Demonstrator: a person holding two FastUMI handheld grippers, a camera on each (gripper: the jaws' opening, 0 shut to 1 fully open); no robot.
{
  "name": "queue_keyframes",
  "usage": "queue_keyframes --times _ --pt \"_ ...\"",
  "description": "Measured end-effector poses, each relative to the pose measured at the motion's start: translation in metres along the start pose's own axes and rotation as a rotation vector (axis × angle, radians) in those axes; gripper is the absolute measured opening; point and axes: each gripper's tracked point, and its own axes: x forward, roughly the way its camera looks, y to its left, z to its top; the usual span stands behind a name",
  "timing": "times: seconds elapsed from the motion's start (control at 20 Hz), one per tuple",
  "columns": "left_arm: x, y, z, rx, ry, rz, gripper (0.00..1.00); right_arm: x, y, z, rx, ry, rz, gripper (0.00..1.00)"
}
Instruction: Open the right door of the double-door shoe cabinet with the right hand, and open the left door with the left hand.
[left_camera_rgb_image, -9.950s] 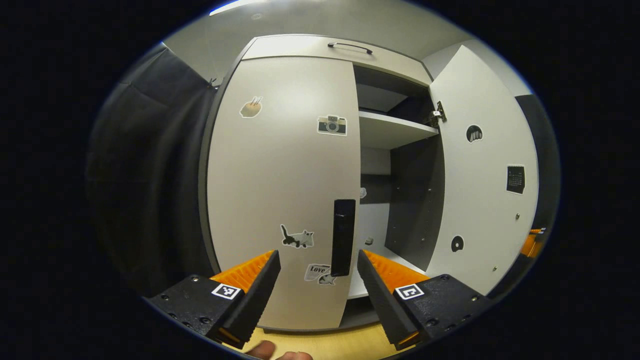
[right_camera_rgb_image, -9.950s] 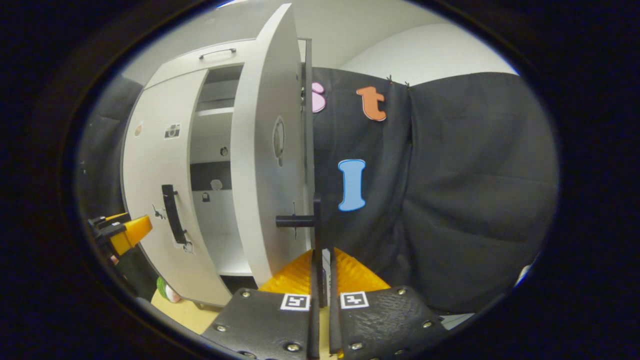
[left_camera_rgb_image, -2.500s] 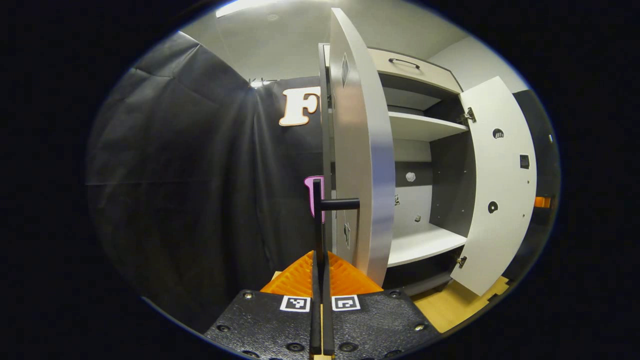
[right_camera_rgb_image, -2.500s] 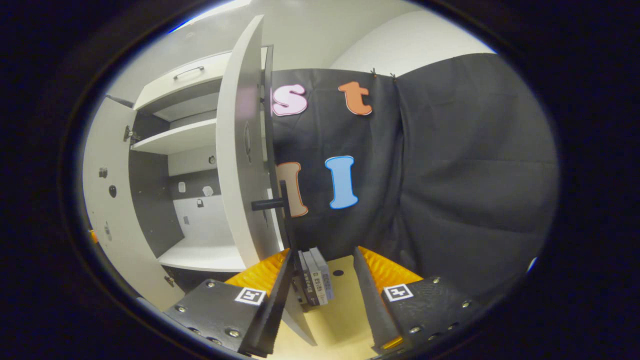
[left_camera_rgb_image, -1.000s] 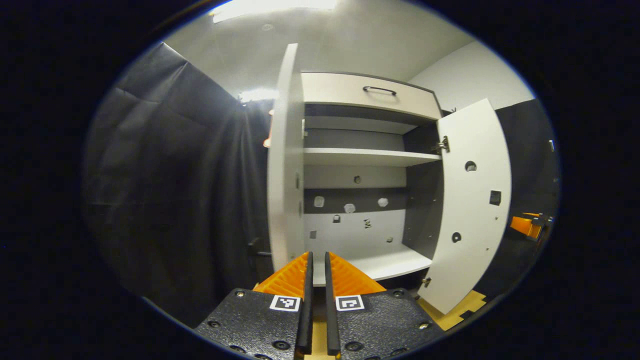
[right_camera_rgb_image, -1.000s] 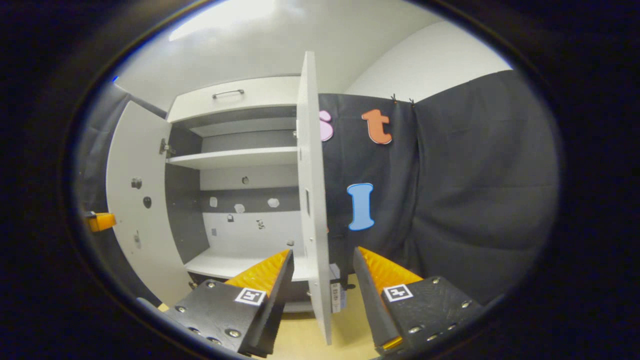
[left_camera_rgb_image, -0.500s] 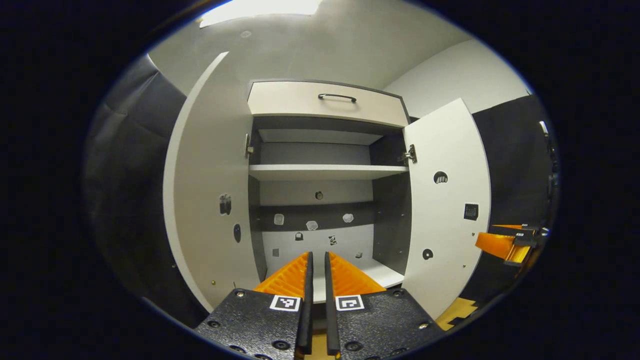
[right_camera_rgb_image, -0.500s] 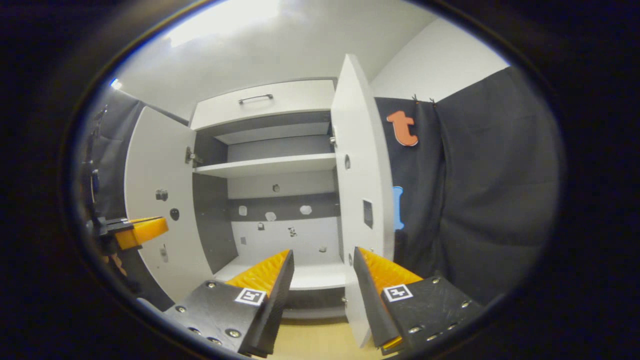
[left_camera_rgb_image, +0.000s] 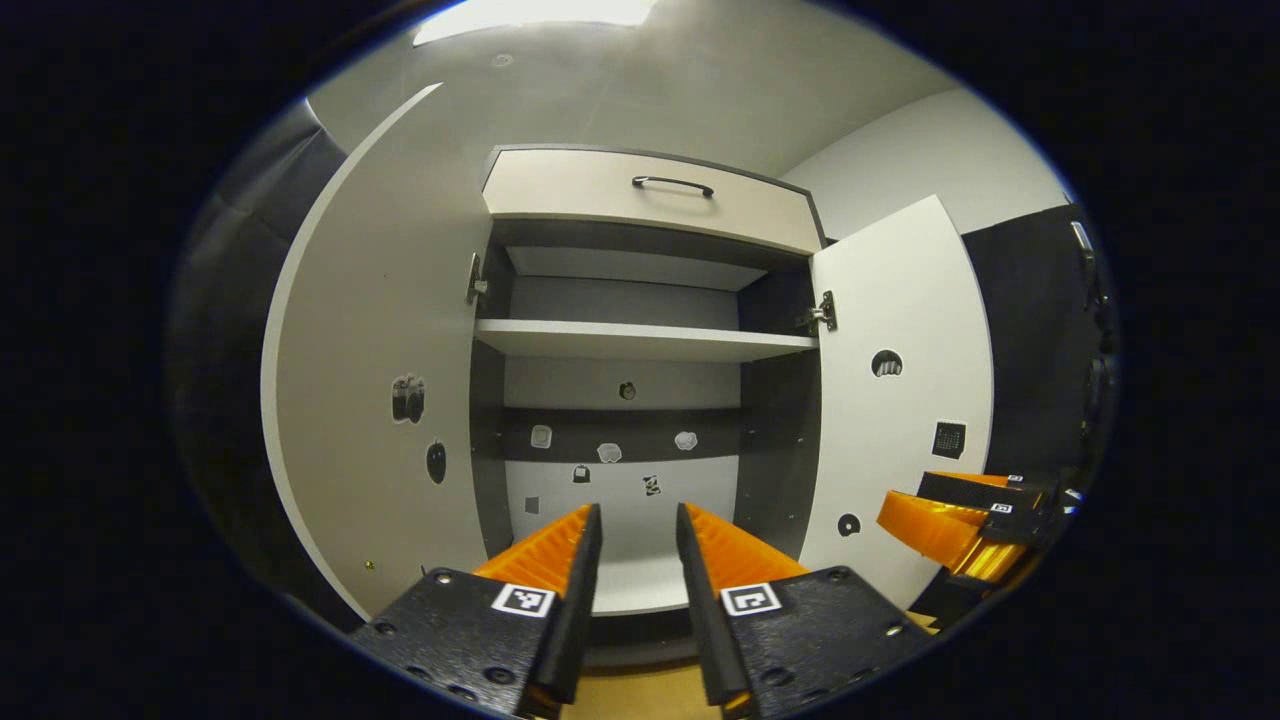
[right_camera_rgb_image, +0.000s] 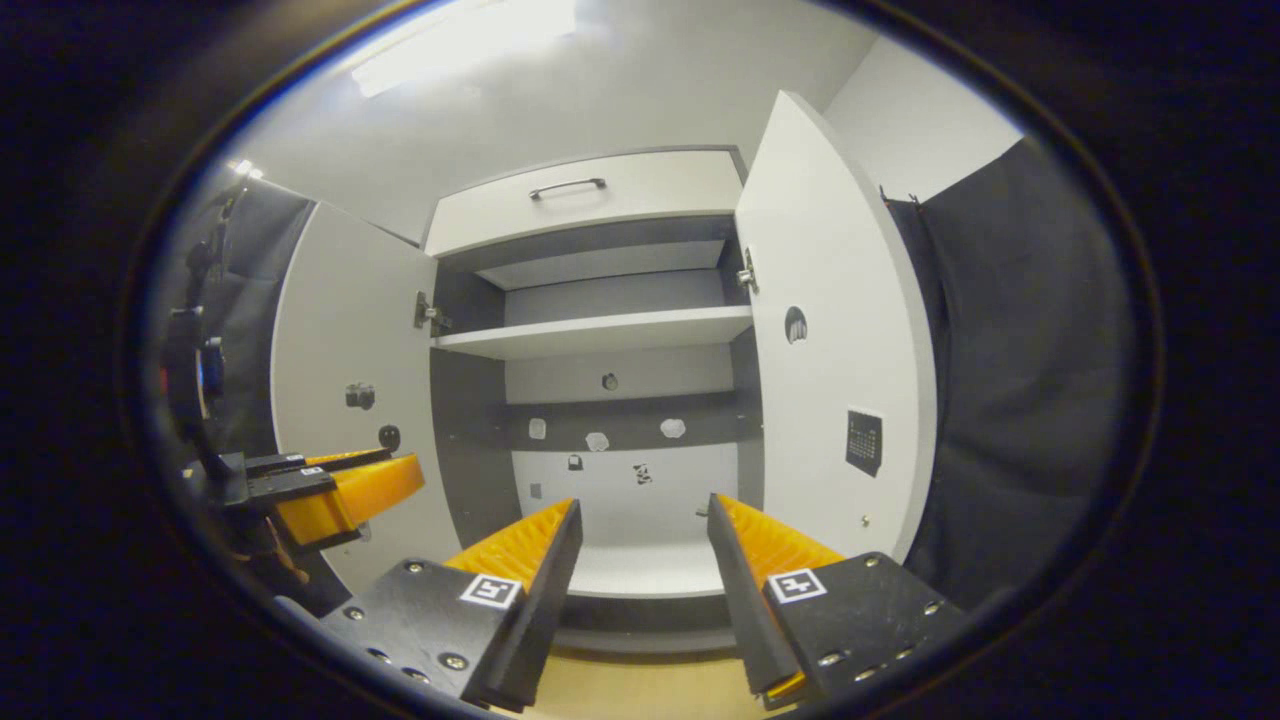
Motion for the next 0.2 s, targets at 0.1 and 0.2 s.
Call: queue_keyframes --times 0.1,0.2 --pt "-0.0005 0.0001 0.0004 -0.004 -0.001 0.001 0.7 0.0013 0.001 -0.0004 -0.004 -0.004 0.004 0.77" --pt "-0.0002 0.0011 0.0 -0.008 -0.003 0.006 0.88 0.0034 0.0034 0.0006 -0.002 -0.007 0.005 0.92"
